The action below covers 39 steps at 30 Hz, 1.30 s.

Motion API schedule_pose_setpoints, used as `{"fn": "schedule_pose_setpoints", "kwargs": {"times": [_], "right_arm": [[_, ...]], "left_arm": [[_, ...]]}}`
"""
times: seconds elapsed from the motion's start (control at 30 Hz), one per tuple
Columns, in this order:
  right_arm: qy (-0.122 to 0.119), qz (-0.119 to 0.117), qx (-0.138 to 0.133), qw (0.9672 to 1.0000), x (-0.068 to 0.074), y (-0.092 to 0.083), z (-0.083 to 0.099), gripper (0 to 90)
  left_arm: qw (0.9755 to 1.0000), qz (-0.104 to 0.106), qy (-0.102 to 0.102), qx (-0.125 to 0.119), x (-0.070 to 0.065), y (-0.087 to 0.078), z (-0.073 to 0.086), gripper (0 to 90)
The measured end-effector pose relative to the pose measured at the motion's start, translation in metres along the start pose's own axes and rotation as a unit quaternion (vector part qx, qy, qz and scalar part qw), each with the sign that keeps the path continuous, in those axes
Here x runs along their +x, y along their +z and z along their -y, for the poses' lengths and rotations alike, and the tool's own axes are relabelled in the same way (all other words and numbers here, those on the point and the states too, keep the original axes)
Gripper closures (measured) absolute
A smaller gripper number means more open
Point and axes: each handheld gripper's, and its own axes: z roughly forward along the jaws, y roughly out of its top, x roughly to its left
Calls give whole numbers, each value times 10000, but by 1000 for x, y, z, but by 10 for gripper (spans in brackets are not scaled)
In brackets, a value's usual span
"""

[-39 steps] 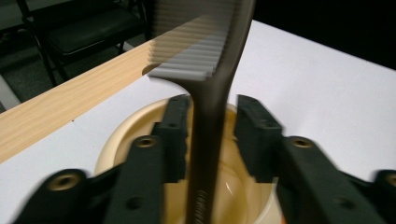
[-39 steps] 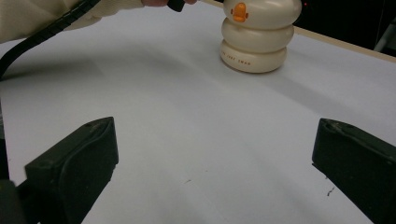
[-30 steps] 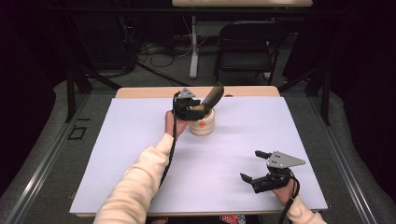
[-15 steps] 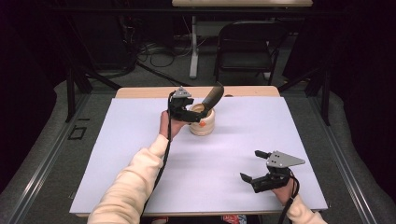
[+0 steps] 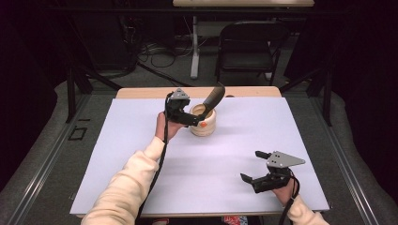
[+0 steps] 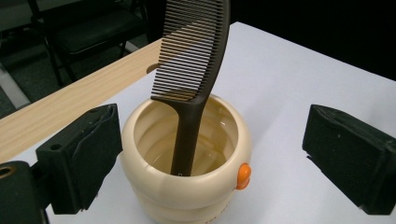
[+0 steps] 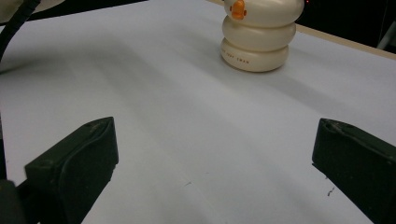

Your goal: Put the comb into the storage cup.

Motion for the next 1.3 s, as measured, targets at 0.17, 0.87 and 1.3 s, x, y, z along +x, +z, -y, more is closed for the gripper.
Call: {"fn": "schedule_pose_setpoints", "kwargs": {"times": [0.17,0.87,1.3], "right_arm": [[-10,-6,8,10000,0,0,0,0],[35,36,33,10000,0,0,0,0],[31,53,38,10000,0,0,0,0]], "left_arm": [[10000,-24,16,37,-1,-6,1,34],[9995,-177,172,180,-7,-44,15,1],[9993,-295,124,176,-9,-68,31,1]]}}
